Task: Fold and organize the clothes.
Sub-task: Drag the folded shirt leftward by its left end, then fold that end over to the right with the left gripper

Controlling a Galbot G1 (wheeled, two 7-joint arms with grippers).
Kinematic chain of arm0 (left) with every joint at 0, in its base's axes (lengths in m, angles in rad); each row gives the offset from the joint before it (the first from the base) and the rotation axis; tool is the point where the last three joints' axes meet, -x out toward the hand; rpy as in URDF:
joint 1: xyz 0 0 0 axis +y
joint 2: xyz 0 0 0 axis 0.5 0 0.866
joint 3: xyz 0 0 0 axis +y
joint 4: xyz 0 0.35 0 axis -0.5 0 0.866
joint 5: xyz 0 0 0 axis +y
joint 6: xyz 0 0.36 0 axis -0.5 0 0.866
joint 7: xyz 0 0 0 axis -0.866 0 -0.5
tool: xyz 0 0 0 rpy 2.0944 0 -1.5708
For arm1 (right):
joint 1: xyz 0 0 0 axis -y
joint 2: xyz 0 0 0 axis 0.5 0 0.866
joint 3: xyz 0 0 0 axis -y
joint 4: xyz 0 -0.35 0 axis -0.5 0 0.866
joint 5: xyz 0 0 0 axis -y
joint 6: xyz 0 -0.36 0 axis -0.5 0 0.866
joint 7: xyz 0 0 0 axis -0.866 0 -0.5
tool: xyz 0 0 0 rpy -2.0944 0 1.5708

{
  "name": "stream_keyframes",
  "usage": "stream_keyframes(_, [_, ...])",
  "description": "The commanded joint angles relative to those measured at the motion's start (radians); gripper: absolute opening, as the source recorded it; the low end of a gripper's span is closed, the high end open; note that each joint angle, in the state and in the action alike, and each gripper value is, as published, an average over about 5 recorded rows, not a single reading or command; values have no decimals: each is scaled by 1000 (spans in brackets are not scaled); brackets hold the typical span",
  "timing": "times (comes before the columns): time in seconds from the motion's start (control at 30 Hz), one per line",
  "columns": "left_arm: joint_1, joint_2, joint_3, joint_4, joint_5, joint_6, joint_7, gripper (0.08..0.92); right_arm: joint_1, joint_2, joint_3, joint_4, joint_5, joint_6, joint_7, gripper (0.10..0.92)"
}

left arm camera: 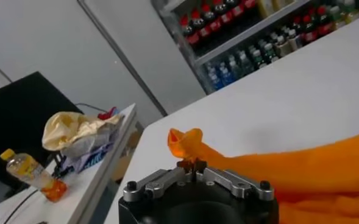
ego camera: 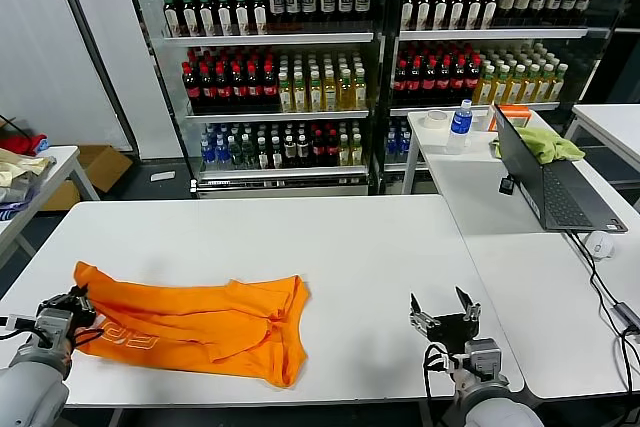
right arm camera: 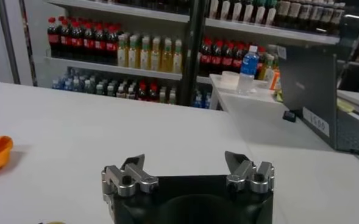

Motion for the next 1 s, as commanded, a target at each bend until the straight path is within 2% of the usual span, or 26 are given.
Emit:
stream_keyframes(0.03, [25, -27, 138, -193, -122, 8, 9, 91, -12, 4, 9, 5, -3, -2, 3, 823])
stream_keyframes(0.4, [-44, -50, 264, -223, -179, 8, -25, 91, -35, 6, 31, 16, -6, -7, 8, 823])
stream_keyframes(1.0, [-201, -108, 414, -178, -335, 8, -4, 91, -38, 12, 28, 16, -15, -9, 14, 823])
